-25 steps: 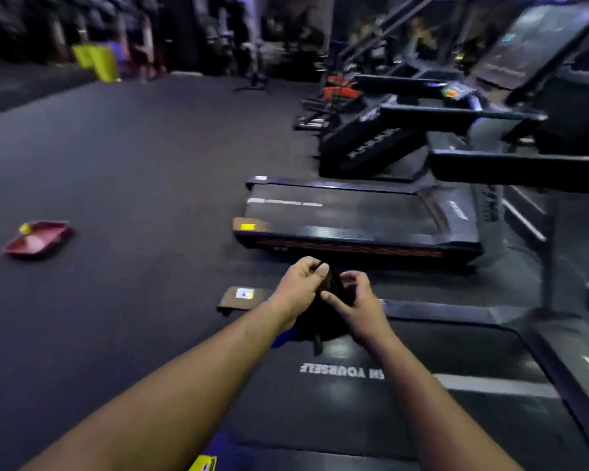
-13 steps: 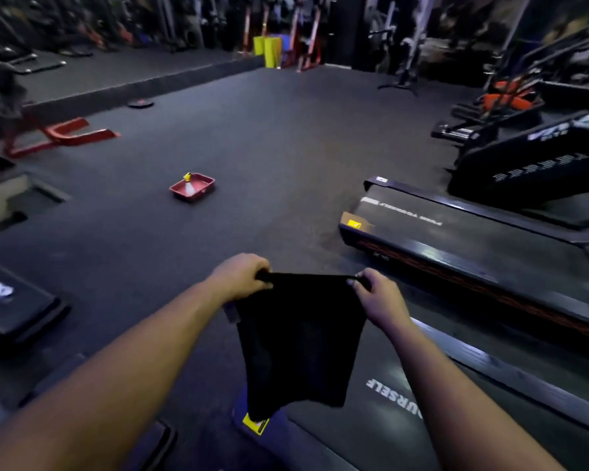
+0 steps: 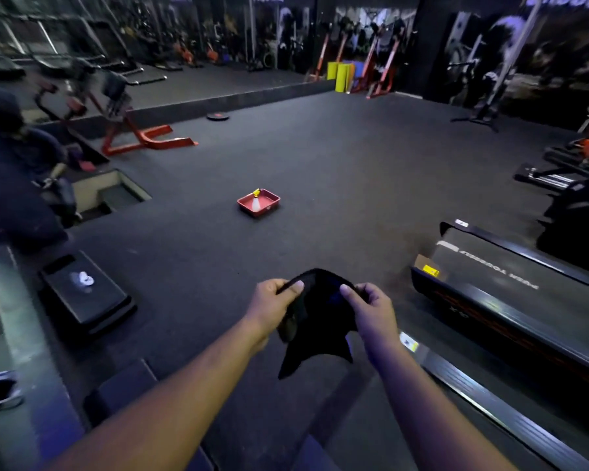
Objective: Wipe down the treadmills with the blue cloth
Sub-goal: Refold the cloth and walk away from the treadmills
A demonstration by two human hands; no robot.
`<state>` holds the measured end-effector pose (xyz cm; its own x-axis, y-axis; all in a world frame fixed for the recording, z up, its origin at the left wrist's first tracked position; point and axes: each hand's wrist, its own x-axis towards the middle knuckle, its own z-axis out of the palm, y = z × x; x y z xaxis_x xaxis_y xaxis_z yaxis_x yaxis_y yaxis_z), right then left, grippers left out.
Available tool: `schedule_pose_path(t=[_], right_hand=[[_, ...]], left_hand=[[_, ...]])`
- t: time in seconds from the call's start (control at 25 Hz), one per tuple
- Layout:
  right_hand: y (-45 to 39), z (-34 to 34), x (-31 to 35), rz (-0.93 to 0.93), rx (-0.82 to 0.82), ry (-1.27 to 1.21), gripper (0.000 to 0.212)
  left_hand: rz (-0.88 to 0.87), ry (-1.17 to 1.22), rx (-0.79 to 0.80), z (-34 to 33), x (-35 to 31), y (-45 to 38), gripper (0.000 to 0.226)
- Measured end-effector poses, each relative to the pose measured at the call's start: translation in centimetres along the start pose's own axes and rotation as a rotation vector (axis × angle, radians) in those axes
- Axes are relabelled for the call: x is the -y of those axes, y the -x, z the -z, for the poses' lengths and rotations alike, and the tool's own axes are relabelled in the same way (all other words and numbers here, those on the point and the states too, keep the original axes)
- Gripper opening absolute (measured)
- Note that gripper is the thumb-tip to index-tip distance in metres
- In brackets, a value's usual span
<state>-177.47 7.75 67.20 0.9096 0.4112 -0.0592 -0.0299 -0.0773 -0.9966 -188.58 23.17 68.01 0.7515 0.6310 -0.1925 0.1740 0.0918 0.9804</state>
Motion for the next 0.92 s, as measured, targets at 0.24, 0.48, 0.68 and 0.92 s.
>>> schedule_pose_path(t=[0.24,0.48,0.68,0.92], right_hand=[[-2.1,-12.7,2.5,0.072,0.256,-0.032,0.031],[-9.6,-18.4,3.0,0.168,0.562,0.048,0.033],[-23.5,-23.2,0.6,0.575,0.518,0.562,0.038],[-41.4,-26.9,4.2,0.849,0.505,0.894,0.013]], left_hand=[[-0.090,-0.063,0.083,5.9,-3.0,-4.0,0.012],[-0.125,-0.328,-0.065,12.5,-4.2,-10.6,0.023],[-0.064,-0.275,-0.103,17.7,-6.2,-21.3,0.024],[-0.092,-0.388,-0.073,21.7,-11.5,-36.3,0.023]])
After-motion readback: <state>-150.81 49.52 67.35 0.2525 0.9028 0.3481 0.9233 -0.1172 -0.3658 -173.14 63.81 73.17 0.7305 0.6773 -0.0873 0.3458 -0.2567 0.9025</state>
